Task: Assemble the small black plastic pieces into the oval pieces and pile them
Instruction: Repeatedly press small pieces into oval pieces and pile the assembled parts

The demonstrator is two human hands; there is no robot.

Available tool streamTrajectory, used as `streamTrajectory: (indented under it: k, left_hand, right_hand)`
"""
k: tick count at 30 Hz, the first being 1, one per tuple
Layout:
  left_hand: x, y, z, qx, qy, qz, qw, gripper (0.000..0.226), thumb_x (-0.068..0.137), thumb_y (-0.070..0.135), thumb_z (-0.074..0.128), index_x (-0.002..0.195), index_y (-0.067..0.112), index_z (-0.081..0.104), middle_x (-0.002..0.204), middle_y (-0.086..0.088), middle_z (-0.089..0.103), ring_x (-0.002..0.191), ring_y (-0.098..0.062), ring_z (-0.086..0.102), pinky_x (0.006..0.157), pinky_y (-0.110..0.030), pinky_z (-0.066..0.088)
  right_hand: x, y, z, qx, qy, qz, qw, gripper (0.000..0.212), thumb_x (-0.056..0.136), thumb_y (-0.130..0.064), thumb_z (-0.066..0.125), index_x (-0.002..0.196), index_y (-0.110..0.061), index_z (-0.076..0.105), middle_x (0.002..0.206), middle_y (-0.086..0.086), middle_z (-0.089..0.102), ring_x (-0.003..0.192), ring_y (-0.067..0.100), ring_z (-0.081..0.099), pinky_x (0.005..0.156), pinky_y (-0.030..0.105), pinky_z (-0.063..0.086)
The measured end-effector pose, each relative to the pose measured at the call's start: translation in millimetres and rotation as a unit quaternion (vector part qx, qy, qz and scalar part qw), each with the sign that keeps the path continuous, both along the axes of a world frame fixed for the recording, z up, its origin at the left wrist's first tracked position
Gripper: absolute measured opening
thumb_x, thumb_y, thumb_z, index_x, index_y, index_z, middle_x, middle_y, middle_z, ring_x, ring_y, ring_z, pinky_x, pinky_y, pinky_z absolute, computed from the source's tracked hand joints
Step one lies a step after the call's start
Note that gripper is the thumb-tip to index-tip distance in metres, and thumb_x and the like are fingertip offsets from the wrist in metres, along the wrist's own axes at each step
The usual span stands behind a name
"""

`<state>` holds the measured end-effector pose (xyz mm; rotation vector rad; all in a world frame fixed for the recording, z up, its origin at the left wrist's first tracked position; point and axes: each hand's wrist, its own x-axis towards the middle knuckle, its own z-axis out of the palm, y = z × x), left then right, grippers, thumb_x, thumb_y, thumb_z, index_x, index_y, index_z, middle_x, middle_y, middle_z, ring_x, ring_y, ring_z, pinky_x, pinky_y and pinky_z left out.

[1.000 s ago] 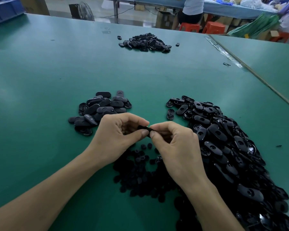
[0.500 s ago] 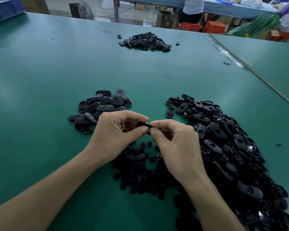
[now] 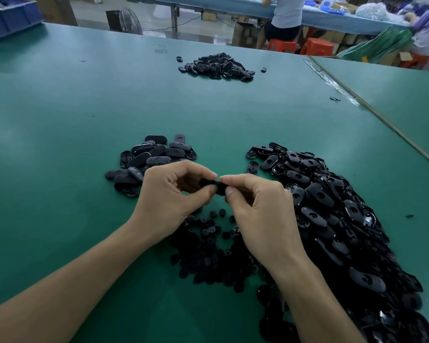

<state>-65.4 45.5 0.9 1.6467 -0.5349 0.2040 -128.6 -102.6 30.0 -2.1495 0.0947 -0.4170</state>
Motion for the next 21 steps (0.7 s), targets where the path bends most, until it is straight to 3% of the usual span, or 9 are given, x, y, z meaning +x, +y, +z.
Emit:
streamTrajectory:
  k: [2, 4, 8, 10, 13, 16, 21]
  left_hand:
    - [0.5, 0.6, -0.2, 0.007, -0.024, 0.052, 0.998, 0.028, 0.079, 0.003, 0.078, 0.087, 0.029, 0.073, 0.081, 0.006, 0.075, 0.069, -0.014, 0.07, 0.07, -0.021, 0.056]
    - [3.8, 3.9, 0.3, 0.02, -0.046, 0.123, 0.991, 0.032, 0.084, 0.0, 0.077, 0.088, 0.032, 0.073, 0.083, 0.008, 0.075, 0.075, -0.009, 0.07, 0.072, -0.021, 0.055]
    - [12.2, 8.8, 5.8, 0.097, -0.124, 0.203, 0.966, 0.026, 0.089, -0.002, 0.071, 0.093, 0.024, 0.076, 0.098, 0.016, 0.066, 0.086, -0.002, 0.065, 0.074, -0.017, 0.053]
    - [19.7, 14.9, 7.0, 0.145, -0.137, 0.232, 0.952, 0.021, 0.091, 0.003, 0.069, 0.1, 0.019, 0.078, 0.102, 0.013, 0.065, 0.09, -0.009, 0.064, 0.082, -0.021, 0.053]
    - [31.6, 28.7, 5.1, 0.231, -0.113, 0.289, 0.922, 0.026, 0.091, 0.007, 0.066, 0.114, 0.018, 0.074, 0.114, 0.0, 0.068, 0.103, -0.026, 0.061, 0.098, -0.038, 0.048]
    - [36.9, 36.9, 1.2, 0.286, -0.057, 0.324, 0.9, 0.03, 0.091, 0.014, 0.067, 0.121, 0.02, 0.07, 0.12, -0.005, 0.068, 0.11, -0.031, 0.058, 0.099, -0.047, 0.044]
    - [37.0, 33.8, -2.1, 0.335, -0.012, 0.32, 0.886, 0.036, 0.094, 0.029, 0.064, 0.13, 0.026, 0.064, 0.124, -0.005, 0.067, 0.118, -0.031, 0.053, 0.098, -0.043, 0.035]
  right_hand:
    - [0.5, 0.1, 5.7, -0.058, 0.01, -0.002, 0.998, 0.027, 0.098, -0.015, 0.061, 0.121, -0.023, 0.071, 0.107, -0.011, 0.071, 0.097, -0.002, 0.064, 0.087, 0.011, 0.048]
    - [3.7, -4.6, 11.2, -0.159, 0.041, -0.01, 0.986, 0.036, 0.1, -0.021, 0.057, 0.135, -0.024, 0.061, 0.132, -0.006, 0.059, 0.123, 0.008, 0.052, 0.106, 0.021, 0.038]
    - [14.1, -30.1, 26.7, -0.355, 0.18, -0.052, 0.916, 0.051, 0.101, -0.037, 0.049, 0.151, -0.033, 0.038, 0.161, 0.005, 0.026, 0.149, 0.025, 0.018, 0.121, 0.043, 0.016]
    - [20.4, -44.2, 32.5, -0.38, 0.254, -0.07, 0.887, 0.053, 0.101, -0.045, 0.046, 0.152, -0.037, 0.032, 0.162, 0.01, 0.023, 0.15, 0.032, 0.015, 0.121, 0.048, 0.011]
    - [29.1, -56.1, 33.5, -0.391, 0.309, -0.087, 0.863, 0.048, 0.101, -0.046, 0.043, 0.147, -0.033, 0.041, 0.149, 0.013, 0.044, 0.139, 0.037, 0.035, 0.115, 0.048, 0.025]
    - [31.3, -56.6, 26.1, -0.406, 0.276, -0.092, 0.866, 0.038, 0.1, -0.035, 0.048, 0.135, -0.023, 0.056, 0.134, 0.011, 0.055, 0.125, 0.035, 0.049, 0.104, 0.044, 0.04]
    - [30.8, -56.7, 16.8, -0.422, 0.23, -0.114, 0.87, 0.035, 0.095, -0.029, 0.061, 0.13, -0.024, 0.06, 0.125, 0.009, 0.056, 0.117, 0.033, 0.052, 0.095, 0.042, 0.044]
